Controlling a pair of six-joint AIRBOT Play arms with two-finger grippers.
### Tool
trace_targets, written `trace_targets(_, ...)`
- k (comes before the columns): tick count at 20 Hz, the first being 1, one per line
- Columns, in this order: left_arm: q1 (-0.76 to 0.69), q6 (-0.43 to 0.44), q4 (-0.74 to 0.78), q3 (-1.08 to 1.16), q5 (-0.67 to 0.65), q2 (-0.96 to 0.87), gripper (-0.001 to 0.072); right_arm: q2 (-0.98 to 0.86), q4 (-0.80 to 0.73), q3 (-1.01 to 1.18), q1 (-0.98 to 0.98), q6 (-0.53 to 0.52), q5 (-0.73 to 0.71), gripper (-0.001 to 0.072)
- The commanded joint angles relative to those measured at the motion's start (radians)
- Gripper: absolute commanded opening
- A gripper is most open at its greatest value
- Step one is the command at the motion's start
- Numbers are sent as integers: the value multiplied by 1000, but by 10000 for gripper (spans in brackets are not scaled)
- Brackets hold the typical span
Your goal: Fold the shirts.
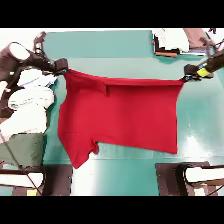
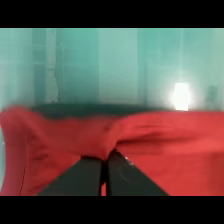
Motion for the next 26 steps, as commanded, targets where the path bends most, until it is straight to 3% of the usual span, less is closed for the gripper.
trace_targets(1,1,44,-24,100,21,-139,23,-152,30,118,3,-3,-21,16)
trace_targets(4,23,78,-14,125,-60,-142,23,-163,23,159,-5,-74,41,17)
trace_targets(7,43,118,2,84,-217,-145,23,-110,26,49,-15,-78,46,16)
trace_targets(11,43,144,5,-29,-218,-145,24,-38,43,-145,-11,-76,-51,19)
trace_targets(12,43,130,10,-46,-216,-145,58,-29,70,-177,-11,-75,-65,103)
trace_targets(13,43,102,33,-52,-213,-145,394,-21,93,-201,-11,-74,-85,360)
trace_targets(14,44,52,59,-52,-213,-144,572,-16,104,-208,-12,-74,-95,414)
trace_targets(16,57,-16,73,-52,-236,-133,571,16,110,-208,-13,-71,-97,410)
trace_targets(20,61,-20,204,-116,-307,1,571,144,109,-208,-11,-72,19,408)
trace_targets(26,61,-50,238,-702,-285,467,572,336,110,-208,-11,-72,59,408)
